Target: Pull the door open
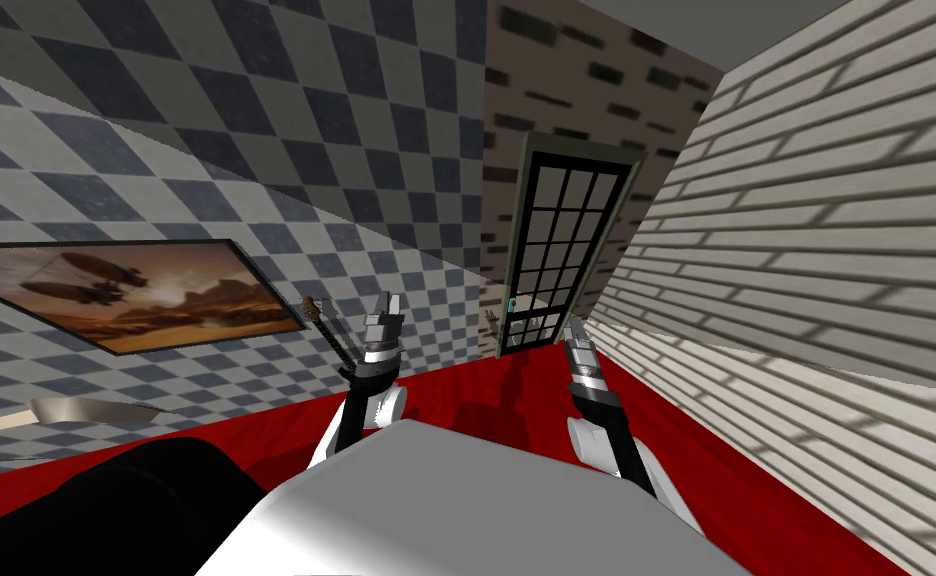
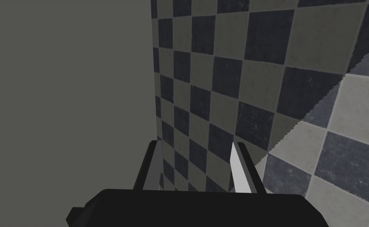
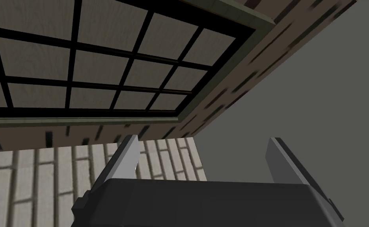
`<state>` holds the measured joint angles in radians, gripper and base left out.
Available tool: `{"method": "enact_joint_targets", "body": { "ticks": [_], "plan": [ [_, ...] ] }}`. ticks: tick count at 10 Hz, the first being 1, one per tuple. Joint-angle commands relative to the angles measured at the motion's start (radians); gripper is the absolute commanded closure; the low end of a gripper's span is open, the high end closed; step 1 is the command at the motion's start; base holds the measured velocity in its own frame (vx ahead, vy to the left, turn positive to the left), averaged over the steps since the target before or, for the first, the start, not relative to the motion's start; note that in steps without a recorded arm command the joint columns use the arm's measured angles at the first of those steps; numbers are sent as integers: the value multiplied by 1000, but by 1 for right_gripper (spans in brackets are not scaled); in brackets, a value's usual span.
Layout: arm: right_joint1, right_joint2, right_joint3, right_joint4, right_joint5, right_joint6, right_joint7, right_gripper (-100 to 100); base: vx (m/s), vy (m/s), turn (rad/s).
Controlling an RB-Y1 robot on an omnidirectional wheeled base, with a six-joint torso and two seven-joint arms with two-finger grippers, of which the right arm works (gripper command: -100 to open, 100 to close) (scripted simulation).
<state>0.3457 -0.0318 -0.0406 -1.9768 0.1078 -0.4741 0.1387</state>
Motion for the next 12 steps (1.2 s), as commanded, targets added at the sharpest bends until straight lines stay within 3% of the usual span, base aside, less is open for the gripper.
{"method": "enact_joint_targets", "body": {
  "ticks": [1, 7, 8, 11, 12],
  "plan": [
    [-12, -3, 3, 42, 13, -16, 40, -100, 97, -44, 8],
    [-83, -24, -3, 224, 60, -73, 186, -100, 90, -51, 12],
    [-83, -24, -3, 230, 60, -73, 186, -100, 61, -25, 2],
    [-122, -32, -6, 326, 85, -103, 265, -100, 76, -33, 9],
    [-122, -32, -6, 332, 85, -103, 265, -100, 66, -39, 8]
  ]
}}
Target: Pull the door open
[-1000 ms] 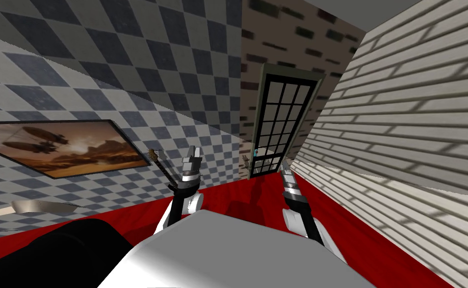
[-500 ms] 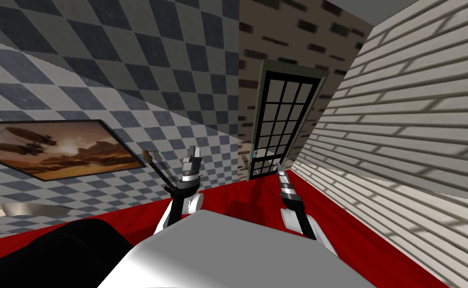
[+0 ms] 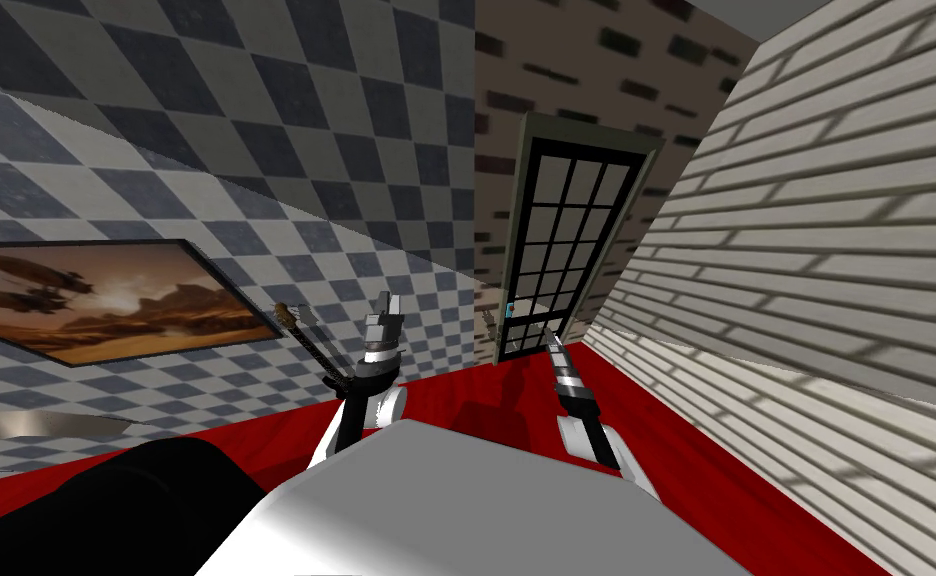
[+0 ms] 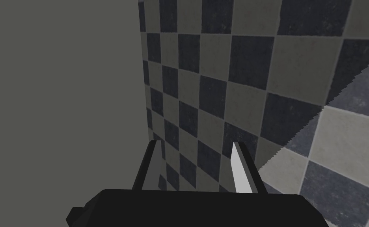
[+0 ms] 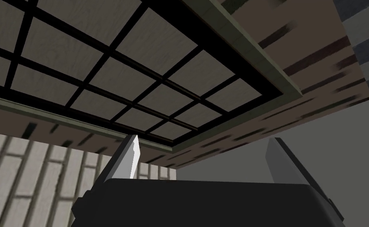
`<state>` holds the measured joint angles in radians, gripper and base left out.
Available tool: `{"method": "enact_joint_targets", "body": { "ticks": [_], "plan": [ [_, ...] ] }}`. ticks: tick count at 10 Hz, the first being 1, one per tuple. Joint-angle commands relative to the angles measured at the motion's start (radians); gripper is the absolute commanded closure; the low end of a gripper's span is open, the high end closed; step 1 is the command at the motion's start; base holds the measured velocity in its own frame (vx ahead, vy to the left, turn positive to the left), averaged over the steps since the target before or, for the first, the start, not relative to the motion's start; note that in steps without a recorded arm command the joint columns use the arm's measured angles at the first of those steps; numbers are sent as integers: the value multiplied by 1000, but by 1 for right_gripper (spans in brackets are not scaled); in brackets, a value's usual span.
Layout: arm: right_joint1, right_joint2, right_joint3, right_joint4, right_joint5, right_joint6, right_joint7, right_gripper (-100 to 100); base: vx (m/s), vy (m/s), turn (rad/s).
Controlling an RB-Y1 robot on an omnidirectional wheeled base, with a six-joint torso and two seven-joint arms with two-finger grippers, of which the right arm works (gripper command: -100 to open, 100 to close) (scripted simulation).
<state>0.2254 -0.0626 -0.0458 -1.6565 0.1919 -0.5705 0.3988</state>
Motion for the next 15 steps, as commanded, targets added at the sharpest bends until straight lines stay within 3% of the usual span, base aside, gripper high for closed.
{"method": "enact_joint_targets", "body": {
  "ticks": [1, 4, 7, 10, 15],
  "plan": [
    [-15, -3, -2, 47, 10, -18, 32, -100, 59, -37, 4],
    [-56, -9, -6, 152, 36, -50, 115, -100, 87, -49, 11],
    [-69, -10, -7, 191, 45, -61, 144, -100, 56, -33, 5],
    [-111, -12, -10, 290, 72, -94, 229, -100, 71, -46, 10],
    [-152, -11, -14, 410, 99, -126, 313, -100, 76, -38, 7]
  ]
}}
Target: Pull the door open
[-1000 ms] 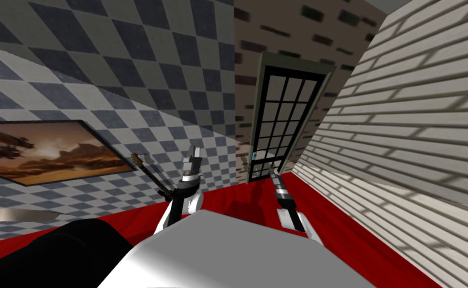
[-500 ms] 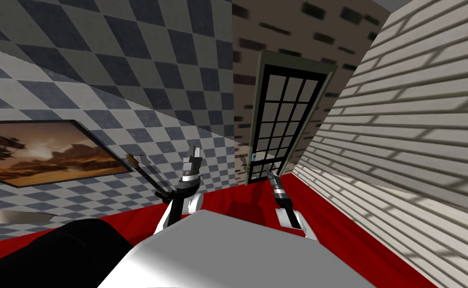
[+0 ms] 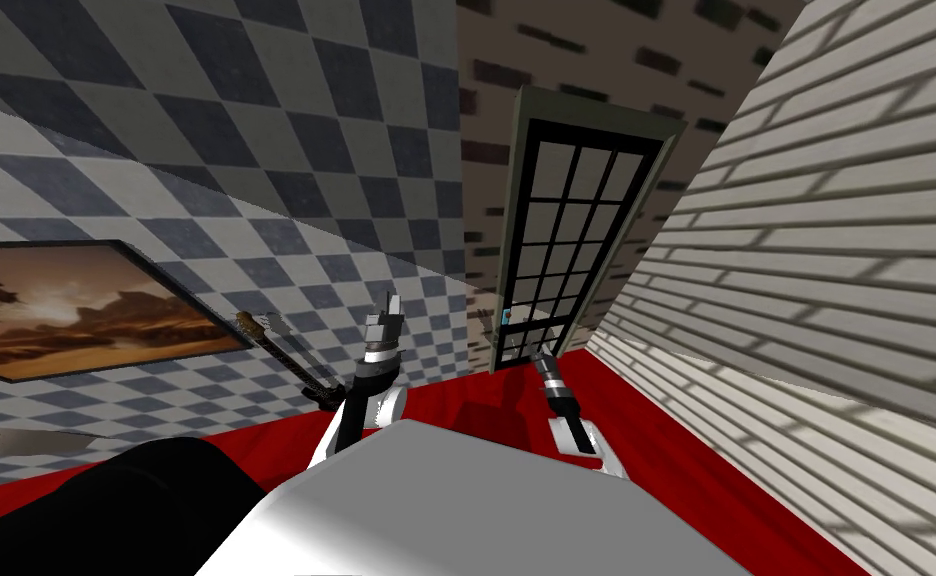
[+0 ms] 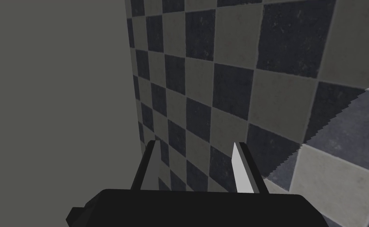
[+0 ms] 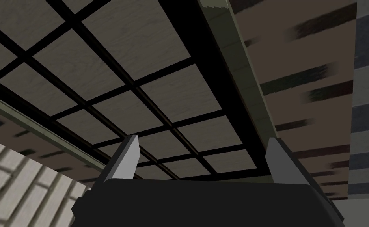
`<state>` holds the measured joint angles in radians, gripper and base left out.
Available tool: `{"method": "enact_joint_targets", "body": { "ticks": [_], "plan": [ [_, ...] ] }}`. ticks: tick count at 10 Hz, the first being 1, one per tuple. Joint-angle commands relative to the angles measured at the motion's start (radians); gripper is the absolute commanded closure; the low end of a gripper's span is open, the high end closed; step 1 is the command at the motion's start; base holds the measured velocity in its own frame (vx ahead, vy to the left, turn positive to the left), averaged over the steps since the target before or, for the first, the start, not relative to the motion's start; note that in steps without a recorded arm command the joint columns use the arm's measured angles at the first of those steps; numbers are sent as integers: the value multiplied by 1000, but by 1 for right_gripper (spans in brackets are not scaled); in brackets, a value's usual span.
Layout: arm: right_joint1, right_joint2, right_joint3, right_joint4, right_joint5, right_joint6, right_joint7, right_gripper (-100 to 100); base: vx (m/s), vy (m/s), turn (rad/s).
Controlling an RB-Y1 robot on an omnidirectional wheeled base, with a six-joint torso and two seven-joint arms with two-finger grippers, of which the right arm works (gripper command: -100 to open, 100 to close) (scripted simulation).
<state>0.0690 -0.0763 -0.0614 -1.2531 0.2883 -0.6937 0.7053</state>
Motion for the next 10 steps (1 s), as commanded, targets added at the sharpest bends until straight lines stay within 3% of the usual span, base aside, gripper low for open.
{"method": "enact_joint_targets", "body": {
  "ticks": [1, 7, 8, 10],
  "plan": [
    [-9, 3, 0, 42, 12, -14, 35, -100, 61, -49, 4],
    [-76, 10, -5, 212, 55, -67, 170, -100, 74, -46, 7],
    [-76, 10, -5, 217, 55, -67, 170, -100, 66, -44, 3],
    [-101, 15, -7, 273, 71, -87, 222, -100, 72, -28, 3]
  ]
}}
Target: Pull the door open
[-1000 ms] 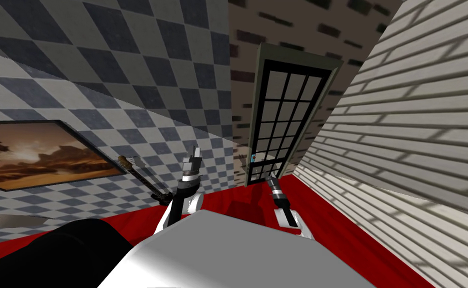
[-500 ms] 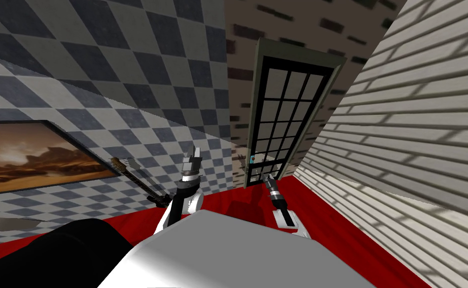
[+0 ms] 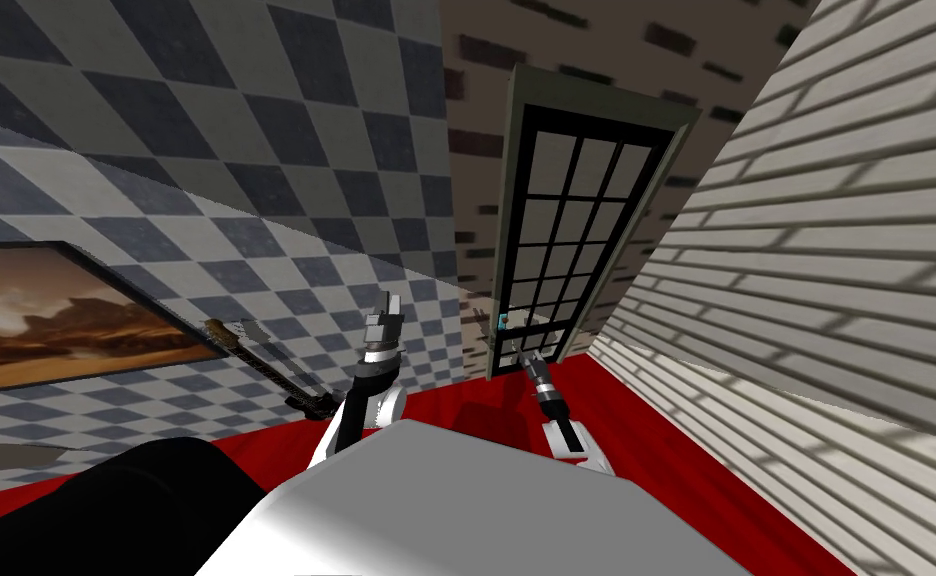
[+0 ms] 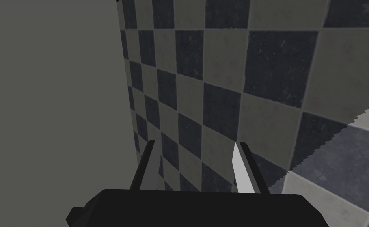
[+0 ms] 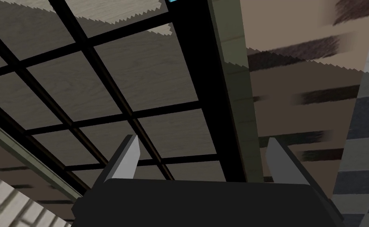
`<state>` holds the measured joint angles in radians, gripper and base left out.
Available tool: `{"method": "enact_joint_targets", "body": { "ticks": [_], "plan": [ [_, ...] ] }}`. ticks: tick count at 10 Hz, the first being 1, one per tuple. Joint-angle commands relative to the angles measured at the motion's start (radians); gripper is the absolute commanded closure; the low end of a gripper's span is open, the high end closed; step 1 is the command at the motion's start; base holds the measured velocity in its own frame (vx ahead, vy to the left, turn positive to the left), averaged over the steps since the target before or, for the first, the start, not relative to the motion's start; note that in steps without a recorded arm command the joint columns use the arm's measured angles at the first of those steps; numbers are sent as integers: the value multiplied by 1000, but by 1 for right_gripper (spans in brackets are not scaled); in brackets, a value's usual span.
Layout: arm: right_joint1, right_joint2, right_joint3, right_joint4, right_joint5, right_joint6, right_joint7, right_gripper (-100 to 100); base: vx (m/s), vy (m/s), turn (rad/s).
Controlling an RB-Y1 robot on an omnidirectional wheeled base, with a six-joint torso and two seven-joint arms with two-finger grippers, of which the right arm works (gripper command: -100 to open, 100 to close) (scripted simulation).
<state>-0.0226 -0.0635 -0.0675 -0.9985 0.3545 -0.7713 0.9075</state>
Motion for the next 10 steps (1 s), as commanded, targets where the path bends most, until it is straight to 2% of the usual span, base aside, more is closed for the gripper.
{"method": "enact_joint_targets", "body": {
  "ticks": [1, 5, 7, 10],
  "plan": [
    [-9, 2, -1, 29, 5, -9, 20, -100, 61, -34, 6],
    [-56, 13, -5, 150, 36, -46, 116, -100, 77, -45, 3],
    [-68, 16, -6, 183, 43, -55, 140, -100, 78, -48, 5],
    [-98, 26, -9, 262, 63, -79, 201, -100, 80, -29, 0]
  ]
}}
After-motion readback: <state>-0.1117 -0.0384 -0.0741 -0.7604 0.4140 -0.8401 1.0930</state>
